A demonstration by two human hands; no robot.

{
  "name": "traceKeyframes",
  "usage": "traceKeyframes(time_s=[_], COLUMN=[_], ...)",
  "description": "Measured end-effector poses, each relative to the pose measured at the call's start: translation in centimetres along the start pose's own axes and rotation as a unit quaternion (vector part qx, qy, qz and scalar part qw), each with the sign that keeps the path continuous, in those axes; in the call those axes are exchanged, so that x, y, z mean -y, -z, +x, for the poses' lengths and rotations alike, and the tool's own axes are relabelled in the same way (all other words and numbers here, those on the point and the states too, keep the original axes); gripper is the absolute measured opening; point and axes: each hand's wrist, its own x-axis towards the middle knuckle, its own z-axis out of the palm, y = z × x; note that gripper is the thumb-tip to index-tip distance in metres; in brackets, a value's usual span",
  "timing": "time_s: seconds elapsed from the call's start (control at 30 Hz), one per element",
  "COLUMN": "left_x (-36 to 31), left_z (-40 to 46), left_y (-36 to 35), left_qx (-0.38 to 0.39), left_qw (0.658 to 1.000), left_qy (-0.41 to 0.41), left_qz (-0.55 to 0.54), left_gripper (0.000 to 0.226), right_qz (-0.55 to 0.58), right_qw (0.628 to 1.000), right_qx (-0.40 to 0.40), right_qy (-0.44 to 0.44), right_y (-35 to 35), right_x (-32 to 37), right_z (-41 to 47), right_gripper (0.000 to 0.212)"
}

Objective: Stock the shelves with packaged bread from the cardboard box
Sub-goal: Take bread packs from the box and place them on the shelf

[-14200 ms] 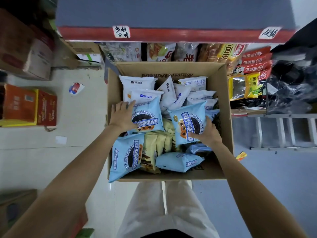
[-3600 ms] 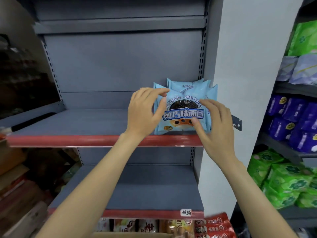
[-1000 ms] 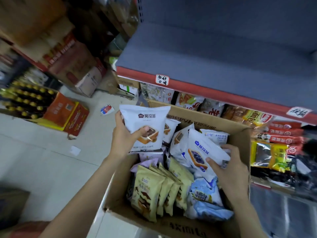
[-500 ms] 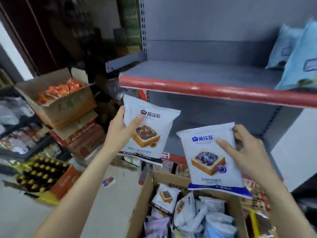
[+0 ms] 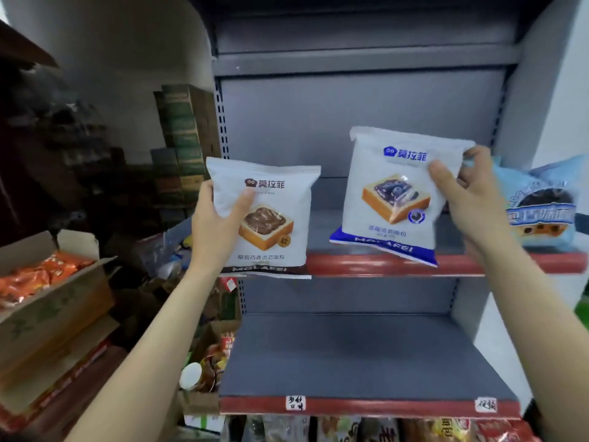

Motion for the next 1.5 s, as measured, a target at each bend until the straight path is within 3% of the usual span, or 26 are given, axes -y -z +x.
traceKeyframes(time_s=[0.13, 0.33, 0.53, 0.6, 0.67, 0.73, 0.87, 1.0, 1.1, 1.27, 1.4, 1.5], left_x=[1.0, 3.2, 5.8, 6.3, 6.6, 6.8, 7.8, 8.3, 8.1, 8.5, 8.8, 9.6], left_z=[3.4, 7.8, 10.2, 10.7, 11.1, 11.5, 11.8, 12.5, 12.3, 10.9, 10.8, 11.3], left_y=[-3.1, -10.0, -14.7, -15.6, -16.5, -17.5, -19.3, -21.8, -24.3, -28.6, -31.0, -31.3], left_qx=[0.01, 0.053, 0.098, 0.101, 0.101, 0.109, 0.14, 0.148, 0.174, 0.19, 0.205, 0.19], left_qw=[1.0, 0.998, 0.991, 0.991, 0.992, 0.991, 0.985, 0.975, 0.967, 0.955, 0.952, 0.951], left_qy=[-0.023, 0.012, 0.043, 0.033, 0.029, 0.037, 0.102, 0.158, 0.165, 0.198, 0.214, 0.231], left_qz=[0.0, 0.025, 0.076, 0.079, 0.075, 0.065, 0.011, -0.043, -0.083, -0.107, -0.072, 0.078], left_gripper=[0.031, 0.039, 0.036, 0.035, 0.033, 0.031, 0.024, 0.02, 0.02, 0.027, 0.046, 0.053], right_qz=[-0.001, 0.043, -0.028, -0.1, -0.268, -0.34, -0.278, -0.153, -0.115, -0.166, -0.18, -0.204], right_qw=[1.0, 0.987, 0.983, 0.974, 0.93, 0.891, 0.926, 0.965, 0.976, 0.965, 0.951, 0.945], right_qx=[0.017, -0.06, -0.098, -0.13, -0.153, -0.161, -0.112, -0.052, 0.008, 0.018, 0.024, 0.014], right_qy=[0.002, -0.144, -0.155, -0.158, -0.198, -0.253, -0.228, -0.206, -0.185, -0.204, -0.249, -0.254], right_y=[-2.1, -3.2, -2.5, -2.1, -1.6, -1.2, -0.9, -1.5, -2.1, -1.3, -0.3, -0.3], right_x=[-3.2, -11.9, -17.8, -18.9, -19.5, -19.6, -20.2, -19.4, -18.6, -18.7, -19.0, -19.2], right_z=[5.9, 13.4, 18.0, 19.2, 20.0, 20.1, 19.0, 17.2, 16.6, 16.4, 15.8, 16.1], right_gripper=[0.024, 0.029, 0.022, 0.02, 0.029, 0.046, 0.064, 0.054, 0.044, 0.05, 0.095, 0.095])
